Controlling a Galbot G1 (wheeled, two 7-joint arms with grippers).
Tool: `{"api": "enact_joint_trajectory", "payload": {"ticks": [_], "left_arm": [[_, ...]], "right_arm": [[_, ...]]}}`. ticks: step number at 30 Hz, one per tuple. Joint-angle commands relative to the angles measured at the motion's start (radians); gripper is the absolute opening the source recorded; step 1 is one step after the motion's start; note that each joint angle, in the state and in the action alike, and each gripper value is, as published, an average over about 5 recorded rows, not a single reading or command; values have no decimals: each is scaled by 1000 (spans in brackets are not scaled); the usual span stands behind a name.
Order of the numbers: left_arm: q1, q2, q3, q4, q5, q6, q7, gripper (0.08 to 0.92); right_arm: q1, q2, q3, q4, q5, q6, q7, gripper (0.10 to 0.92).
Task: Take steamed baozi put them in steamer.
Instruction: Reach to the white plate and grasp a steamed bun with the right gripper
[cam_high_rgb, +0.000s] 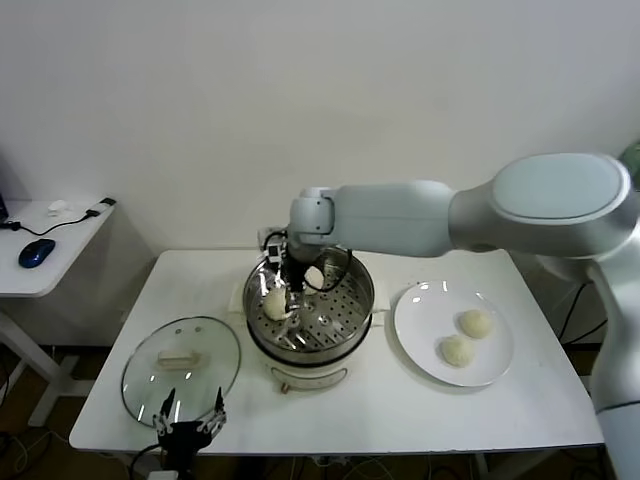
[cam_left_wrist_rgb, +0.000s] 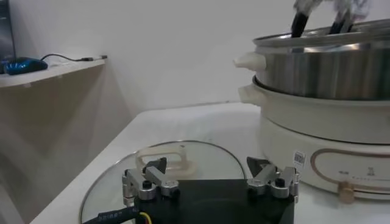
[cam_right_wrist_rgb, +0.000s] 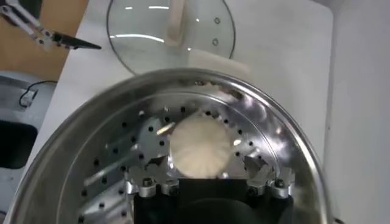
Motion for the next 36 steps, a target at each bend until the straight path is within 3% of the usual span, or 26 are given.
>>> {"api": "enact_joint_trajectory", "payload": {"ticks": [1,8,16,23,36], "left_arm": [[0,0,0,0,3,0,-1,823],[0,0,1,-3,5,1,0,823],[-3,-5,-5,-4,4,-2,3,823],[3,-10,-13,-7,7,-2,5,823],[19,-19,-13,-2,15,-10,3,823]], "right_arm": [[221,-280,-63,96,-29,148,-224,823],[309,-627,-262,222,-272,206,-278,823],[-6,-823,-152,220,-490,179,-206,823],[-288,-837,69,156,-594,140,-153,823],[-465,-697,205,74,-605,72,-73,823]]}}
